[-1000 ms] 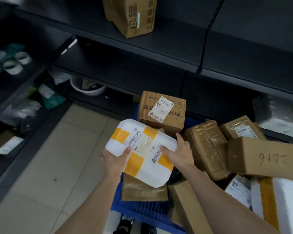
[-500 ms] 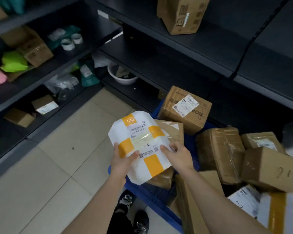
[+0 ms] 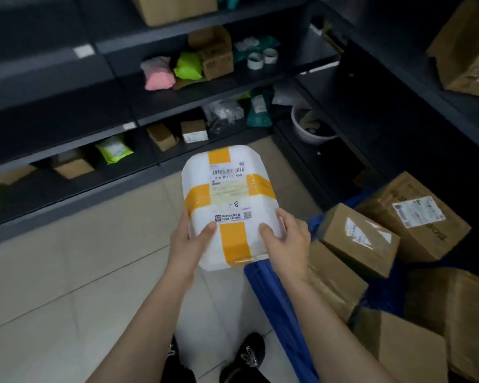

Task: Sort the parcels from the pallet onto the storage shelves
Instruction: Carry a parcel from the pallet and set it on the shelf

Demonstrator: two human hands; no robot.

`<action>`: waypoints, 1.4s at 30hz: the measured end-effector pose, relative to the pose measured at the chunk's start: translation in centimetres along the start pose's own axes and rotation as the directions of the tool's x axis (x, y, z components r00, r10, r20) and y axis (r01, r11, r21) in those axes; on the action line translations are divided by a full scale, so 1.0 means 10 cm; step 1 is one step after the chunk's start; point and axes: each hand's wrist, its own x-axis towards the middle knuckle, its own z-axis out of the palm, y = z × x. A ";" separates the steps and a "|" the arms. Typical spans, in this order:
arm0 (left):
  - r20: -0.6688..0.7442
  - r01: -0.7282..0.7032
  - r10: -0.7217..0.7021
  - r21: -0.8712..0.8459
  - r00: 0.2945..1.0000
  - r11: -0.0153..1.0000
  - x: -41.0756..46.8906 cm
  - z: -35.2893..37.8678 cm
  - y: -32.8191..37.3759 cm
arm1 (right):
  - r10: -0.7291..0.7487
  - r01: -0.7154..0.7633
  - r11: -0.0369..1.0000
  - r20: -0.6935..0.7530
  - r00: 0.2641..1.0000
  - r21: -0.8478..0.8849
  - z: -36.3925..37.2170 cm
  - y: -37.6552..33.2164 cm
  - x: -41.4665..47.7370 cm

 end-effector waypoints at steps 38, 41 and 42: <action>-0.616 -0.135 -0.070 -0.279 0.784 0.951 0.79 -6.00 0.42 | -0.312 0.452 0.887 0.593 0.743 -0.098 5.76 -2.76 -1.25; -0.626 -0.118 -0.094 -0.289 0.774 0.950 0.89 -6.41 0.39 | -0.311 0.457 0.884 0.611 0.728 -0.095 6.14 -2.89 -1.36; -0.627 -0.109 -0.105 -0.292 0.772 0.950 0.93 -6.55 0.38 | -0.307 0.457 0.884 0.618 0.724 -0.096 6.28 -2.93 -1.41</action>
